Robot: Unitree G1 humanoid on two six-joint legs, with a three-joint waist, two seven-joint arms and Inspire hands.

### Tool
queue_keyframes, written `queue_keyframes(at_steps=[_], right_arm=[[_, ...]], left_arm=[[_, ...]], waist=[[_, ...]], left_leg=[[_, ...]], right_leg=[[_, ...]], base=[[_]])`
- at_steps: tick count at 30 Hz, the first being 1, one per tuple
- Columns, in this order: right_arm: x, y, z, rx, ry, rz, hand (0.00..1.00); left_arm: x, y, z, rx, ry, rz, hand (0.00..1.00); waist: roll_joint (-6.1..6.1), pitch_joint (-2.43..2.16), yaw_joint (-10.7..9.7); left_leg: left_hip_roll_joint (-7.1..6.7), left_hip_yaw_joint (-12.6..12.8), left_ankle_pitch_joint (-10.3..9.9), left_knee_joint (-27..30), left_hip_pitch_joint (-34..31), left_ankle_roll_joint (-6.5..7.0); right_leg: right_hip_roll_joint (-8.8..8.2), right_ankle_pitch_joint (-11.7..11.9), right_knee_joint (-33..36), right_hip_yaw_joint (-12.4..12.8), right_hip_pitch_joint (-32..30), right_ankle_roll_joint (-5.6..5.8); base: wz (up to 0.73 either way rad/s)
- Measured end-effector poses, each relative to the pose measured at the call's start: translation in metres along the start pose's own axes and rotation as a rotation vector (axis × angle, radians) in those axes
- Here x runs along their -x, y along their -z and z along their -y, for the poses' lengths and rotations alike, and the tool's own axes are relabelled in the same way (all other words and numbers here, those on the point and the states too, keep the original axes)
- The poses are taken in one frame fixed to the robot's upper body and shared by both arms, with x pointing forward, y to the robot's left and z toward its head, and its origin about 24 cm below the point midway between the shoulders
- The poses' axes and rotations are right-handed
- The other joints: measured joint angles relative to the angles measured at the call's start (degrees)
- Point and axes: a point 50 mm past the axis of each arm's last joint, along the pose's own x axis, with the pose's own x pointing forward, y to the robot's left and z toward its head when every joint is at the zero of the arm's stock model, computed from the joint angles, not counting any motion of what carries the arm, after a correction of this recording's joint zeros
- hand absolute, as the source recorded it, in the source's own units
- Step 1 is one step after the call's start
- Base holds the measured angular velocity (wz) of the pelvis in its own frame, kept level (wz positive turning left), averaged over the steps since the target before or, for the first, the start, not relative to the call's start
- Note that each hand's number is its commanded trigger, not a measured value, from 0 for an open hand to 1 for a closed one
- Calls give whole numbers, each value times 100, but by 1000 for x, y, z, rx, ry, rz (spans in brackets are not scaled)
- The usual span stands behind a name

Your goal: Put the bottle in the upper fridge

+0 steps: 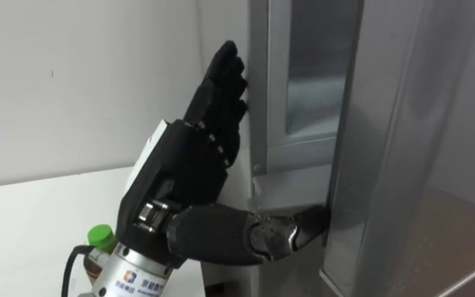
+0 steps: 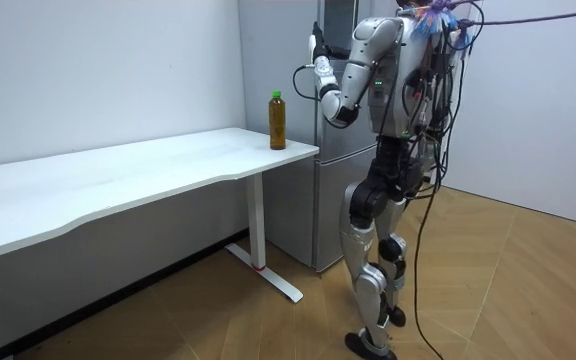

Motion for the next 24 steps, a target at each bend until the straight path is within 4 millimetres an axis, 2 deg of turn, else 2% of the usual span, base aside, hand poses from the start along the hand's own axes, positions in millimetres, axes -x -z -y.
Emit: queue_keyframes(at_steps=[5, 16, 24], right_arm=[[0, 2, 1, -5, 6, -7, 0], [0, 3, 1, -24, 11, -13, 0], [1, 3, 4, -57, 5, 8, 0]], left_arm=[[0, 1, 1, 5, 4, -1, 0], [-1, 3, 7, -23, -3, 0, 0], [4, 6, 5, -4, -73, 25, 0]], waist=[[-27, 6, 51], [-17, 2, 23], [110, 9, -164]], left_leg=[[-6, 94, -1, -16, 74, -2], [1, 192, -20, -17, 131, 21], [-2, 447, -110, -55, 186, 133]], right_leg=[[18, -10, -30, 42, 22, -4], [14, 15, -80, 105, 89, 28], [15, 109, -69, 258, 72, 107]], base=[[-5], [-1], [-13]])
